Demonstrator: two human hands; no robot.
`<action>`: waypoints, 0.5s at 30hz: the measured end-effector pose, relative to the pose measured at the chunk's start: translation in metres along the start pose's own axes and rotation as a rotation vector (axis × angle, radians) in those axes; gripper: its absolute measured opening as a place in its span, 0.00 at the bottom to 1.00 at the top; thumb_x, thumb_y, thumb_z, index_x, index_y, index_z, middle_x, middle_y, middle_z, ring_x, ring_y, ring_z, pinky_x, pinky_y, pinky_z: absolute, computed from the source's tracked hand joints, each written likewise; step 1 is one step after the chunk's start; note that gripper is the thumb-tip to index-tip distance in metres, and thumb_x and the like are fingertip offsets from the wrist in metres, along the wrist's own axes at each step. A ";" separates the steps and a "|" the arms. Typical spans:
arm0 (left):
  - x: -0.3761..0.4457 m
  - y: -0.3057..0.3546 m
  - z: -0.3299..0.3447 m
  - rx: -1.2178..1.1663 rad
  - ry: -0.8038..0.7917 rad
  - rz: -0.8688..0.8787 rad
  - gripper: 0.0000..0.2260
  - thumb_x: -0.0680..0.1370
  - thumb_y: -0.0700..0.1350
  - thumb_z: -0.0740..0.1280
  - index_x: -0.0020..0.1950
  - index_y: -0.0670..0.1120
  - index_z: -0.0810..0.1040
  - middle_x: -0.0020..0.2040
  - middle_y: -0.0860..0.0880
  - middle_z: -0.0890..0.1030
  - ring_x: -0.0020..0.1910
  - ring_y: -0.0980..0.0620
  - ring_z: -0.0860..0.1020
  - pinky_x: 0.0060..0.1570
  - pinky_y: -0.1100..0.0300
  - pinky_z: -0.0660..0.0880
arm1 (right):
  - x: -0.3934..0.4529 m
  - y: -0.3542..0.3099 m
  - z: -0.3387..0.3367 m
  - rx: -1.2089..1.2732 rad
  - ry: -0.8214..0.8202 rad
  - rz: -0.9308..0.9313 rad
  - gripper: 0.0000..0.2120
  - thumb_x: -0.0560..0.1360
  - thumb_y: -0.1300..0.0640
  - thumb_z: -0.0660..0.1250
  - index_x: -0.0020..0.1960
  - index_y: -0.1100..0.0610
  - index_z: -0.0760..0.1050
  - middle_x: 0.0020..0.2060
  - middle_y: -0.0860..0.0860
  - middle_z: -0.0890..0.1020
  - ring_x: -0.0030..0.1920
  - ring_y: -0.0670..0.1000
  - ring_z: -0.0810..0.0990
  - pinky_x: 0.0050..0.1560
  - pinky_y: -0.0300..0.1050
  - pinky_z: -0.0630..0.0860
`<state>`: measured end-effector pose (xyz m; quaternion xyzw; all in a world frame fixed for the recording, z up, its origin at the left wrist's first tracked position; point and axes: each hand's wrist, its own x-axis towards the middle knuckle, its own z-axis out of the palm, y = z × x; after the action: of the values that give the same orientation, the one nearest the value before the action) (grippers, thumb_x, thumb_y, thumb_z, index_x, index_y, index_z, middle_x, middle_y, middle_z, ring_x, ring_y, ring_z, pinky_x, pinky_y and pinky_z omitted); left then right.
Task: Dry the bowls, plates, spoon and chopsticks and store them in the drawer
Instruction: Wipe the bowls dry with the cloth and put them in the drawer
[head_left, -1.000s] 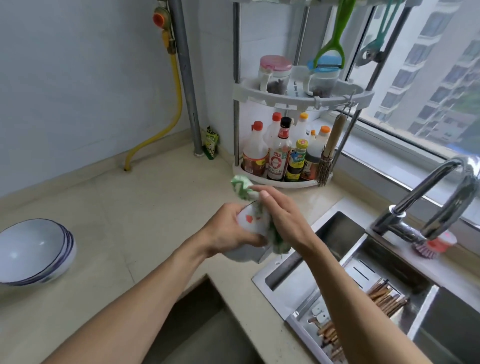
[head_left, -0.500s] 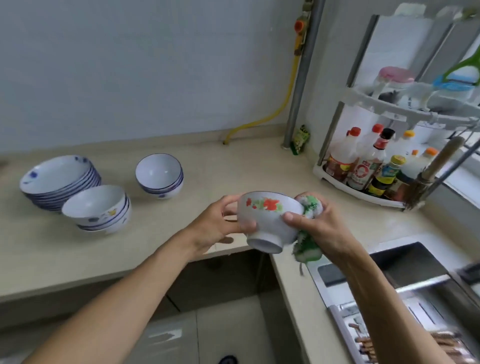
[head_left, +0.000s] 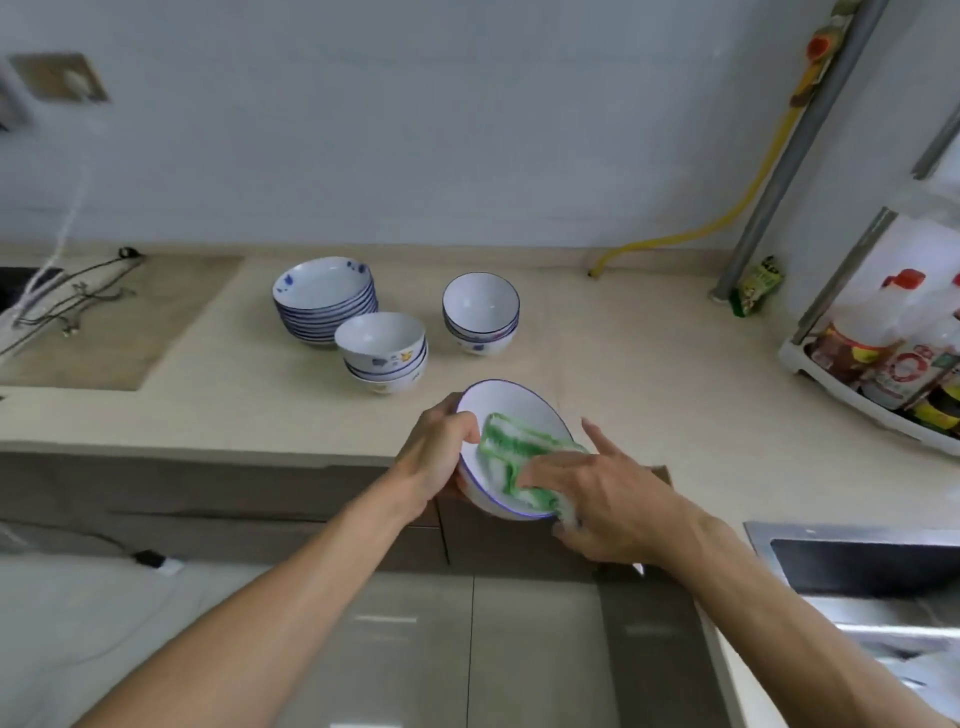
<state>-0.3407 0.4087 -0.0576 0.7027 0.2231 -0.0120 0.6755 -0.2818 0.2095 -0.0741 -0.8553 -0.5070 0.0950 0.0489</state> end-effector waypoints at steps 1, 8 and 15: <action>0.000 -0.003 -0.013 0.054 0.001 0.034 0.14 0.63 0.45 0.61 0.47 0.50 0.78 0.44 0.50 0.82 0.44 0.51 0.78 0.39 0.62 0.73 | 0.008 -0.004 0.004 -0.083 0.008 -0.029 0.31 0.71 0.59 0.68 0.72 0.43 0.68 0.71 0.42 0.73 0.73 0.43 0.68 0.77 0.53 0.35; -0.001 -0.039 -0.130 0.146 0.072 0.007 0.18 0.62 0.49 0.60 0.49 0.58 0.80 0.50 0.50 0.82 0.55 0.43 0.78 0.54 0.47 0.75 | 0.084 -0.084 0.054 -0.182 0.477 0.113 0.22 0.63 0.71 0.71 0.55 0.56 0.81 0.50 0.54 0.84 0.54 0.59 0.83 0.56 0.65 0.79; -0.002 -0.088 -0.253 0.006 0.030 -0.128 0.19 0.62 0.47 0.59 0.51 0.50 0.78 0.45 0.49 0.79 0.39 0.49 0.77 0.28 0.65 0.72 | 0.156 -0.187 0.081 1.160 0.299 0.943 0.11 0.76 0.48 0.66 0.50 0.54 0.80 0.41 0.54 0.86 0.43 0.59 0.85 0.51 0.56 0.81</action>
<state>-0.4439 0.6481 -0.1183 0.6890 0.2776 -0.0455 0.6680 -0.3868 0.4351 -0.1367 -0.8222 0.0553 0.2401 0.5130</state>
